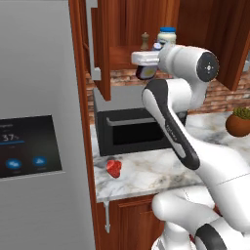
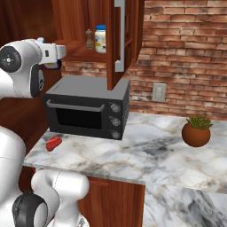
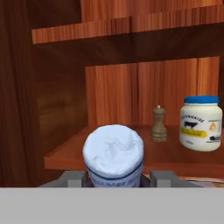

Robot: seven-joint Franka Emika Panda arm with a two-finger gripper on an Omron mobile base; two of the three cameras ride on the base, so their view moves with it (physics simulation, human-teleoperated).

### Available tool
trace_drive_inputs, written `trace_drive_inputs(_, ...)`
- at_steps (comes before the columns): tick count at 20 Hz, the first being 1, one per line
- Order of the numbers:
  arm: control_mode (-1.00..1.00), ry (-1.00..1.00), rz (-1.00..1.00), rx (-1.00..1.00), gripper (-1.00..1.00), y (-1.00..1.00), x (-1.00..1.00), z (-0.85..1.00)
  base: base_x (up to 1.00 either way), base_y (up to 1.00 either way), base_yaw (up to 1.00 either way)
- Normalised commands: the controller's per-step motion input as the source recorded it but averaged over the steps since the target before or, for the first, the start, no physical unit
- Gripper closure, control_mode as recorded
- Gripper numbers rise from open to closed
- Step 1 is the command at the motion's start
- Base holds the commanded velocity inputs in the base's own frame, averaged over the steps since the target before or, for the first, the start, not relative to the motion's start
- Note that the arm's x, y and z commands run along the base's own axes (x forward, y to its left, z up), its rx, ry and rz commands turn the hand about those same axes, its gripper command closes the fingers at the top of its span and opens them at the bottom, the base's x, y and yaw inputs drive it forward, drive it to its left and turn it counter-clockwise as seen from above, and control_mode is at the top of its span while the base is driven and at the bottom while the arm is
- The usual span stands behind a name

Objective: There are various items on the counter. Only move the condiments/shakers into the cabinet.

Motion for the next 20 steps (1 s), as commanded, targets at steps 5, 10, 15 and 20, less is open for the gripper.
trace_drive_inputs(5, -1.0, -0.05, 0.0, 0.0, 1.0, 0.0, 0.04, 0.05, 0.0, 0.0, 0.0)
trace_drive_inputs(10, -1.0, -0.01, 0.0, 0.0, 1.0, 0.0, 0.42, 0.0, 0.0, 0.0, 0.0)
trace_drive_inputs(15, -1.0, 0.0, -0.01, 0.0, 1.0, 0.05, 0.64, 0.0, 0.0, 0.0, 0.0)
trace_drive_inputs(20, -1.0, -0.01, -0.01, -0.02, 1.0, 0.14, 0.59, 0.0, 0.0, 0.0, 0.0)
